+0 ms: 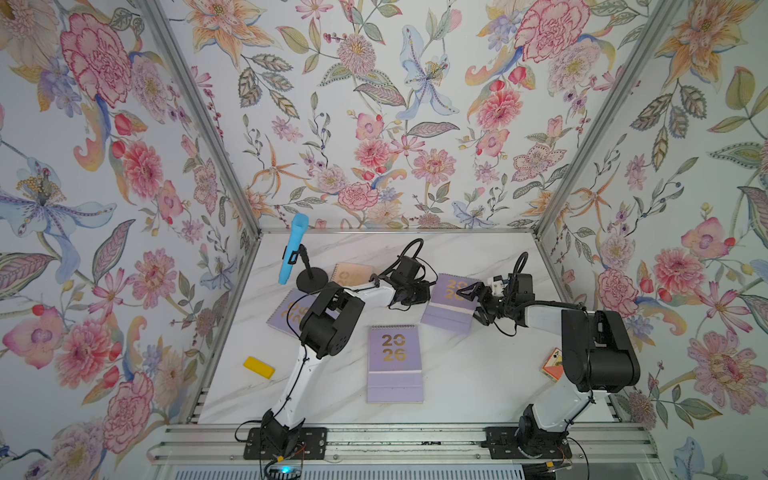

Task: Stack the calendars
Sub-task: Pick up the calendar at the center of the board.

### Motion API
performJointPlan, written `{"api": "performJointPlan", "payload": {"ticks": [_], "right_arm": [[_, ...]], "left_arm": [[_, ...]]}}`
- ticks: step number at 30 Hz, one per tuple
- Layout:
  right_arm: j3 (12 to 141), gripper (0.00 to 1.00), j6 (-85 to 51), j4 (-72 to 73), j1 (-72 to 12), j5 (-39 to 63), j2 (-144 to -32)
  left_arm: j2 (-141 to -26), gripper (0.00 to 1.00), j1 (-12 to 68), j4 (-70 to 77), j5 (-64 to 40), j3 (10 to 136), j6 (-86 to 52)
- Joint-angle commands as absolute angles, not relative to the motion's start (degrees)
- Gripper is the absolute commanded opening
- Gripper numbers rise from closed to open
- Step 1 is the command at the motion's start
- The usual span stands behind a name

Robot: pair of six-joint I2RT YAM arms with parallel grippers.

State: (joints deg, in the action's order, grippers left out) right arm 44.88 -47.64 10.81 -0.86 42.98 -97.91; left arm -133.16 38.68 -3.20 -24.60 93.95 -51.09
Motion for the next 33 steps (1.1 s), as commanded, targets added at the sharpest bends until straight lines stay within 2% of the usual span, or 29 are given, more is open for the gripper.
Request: {"api": "performJointPlan", "payload": {"ticks": [1,10,16,22,33], "right_arm": [[45.2,0.77,-47.5,13.3,-1.4,44.6,-95.6],[46.5,0.40,-43.3,6.3,-1.4,41.4,-94.2],[47.3,0.22,-40.6,1.4,-1.2,38.7,-89.7],[48.3,0.14,-37.4,-5.1,-1.6,35.0,-83.4],[48.5,0.09,-37.1,-12.2,-6.8,32.1,-72.4]], "left_arm": [[-134.3,0.00,39.6,-3.4,-26.1,94.2,-51.8],[-132.8,0.00,38.9,-4.4,-26.5,96.2,-51.4],[-130.6,0.00,38.4,-5.2,-26.0,97.2,-51.2],[-126.3,0.00,38.0,-5.9,-24.4,95.5,-50.6],[-113.8,0.00,37.4,-3.4,-21.7,83.5,-50.8]]}}
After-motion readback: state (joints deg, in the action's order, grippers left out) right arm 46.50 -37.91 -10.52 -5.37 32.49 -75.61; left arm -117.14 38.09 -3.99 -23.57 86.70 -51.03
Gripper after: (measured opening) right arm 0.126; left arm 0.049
